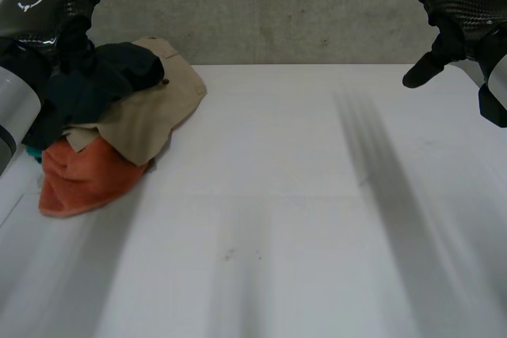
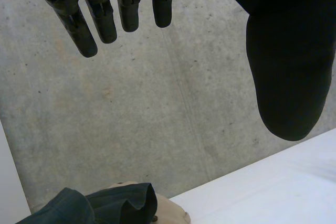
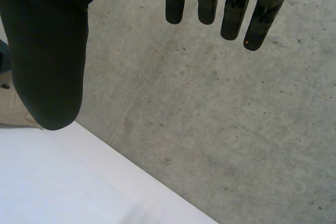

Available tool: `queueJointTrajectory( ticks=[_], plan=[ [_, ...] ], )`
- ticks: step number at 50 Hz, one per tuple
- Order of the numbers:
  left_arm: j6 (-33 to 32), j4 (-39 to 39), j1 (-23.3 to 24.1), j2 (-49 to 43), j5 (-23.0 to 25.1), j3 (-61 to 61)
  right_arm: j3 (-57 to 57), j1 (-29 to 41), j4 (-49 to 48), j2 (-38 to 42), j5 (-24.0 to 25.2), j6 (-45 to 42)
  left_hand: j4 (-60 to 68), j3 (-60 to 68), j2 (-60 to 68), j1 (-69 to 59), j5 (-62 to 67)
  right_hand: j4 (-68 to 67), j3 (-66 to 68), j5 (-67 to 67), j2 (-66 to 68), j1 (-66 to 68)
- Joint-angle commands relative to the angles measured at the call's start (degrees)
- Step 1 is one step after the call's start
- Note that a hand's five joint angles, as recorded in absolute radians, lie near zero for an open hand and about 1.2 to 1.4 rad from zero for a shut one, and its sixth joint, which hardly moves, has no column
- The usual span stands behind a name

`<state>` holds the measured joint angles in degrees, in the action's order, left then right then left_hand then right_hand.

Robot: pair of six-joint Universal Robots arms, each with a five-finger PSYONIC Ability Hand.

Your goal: Fold the laundry.

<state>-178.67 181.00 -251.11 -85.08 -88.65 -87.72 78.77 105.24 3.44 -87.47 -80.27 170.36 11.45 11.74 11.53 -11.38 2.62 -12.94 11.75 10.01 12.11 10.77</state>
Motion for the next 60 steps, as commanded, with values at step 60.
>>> queueJointTrajectory(
  ticks=[60],
  plan=[
    [-13.20,19.23,26.71,-30.04,3.13,9.59,-1.69,-3.54,1.83,2.39,-0.15,-5.91,68.55,68.26,68.47,-68.62,67.38,2.94,-1.75,-10.01,-2.11,-0.77]
  ],
)
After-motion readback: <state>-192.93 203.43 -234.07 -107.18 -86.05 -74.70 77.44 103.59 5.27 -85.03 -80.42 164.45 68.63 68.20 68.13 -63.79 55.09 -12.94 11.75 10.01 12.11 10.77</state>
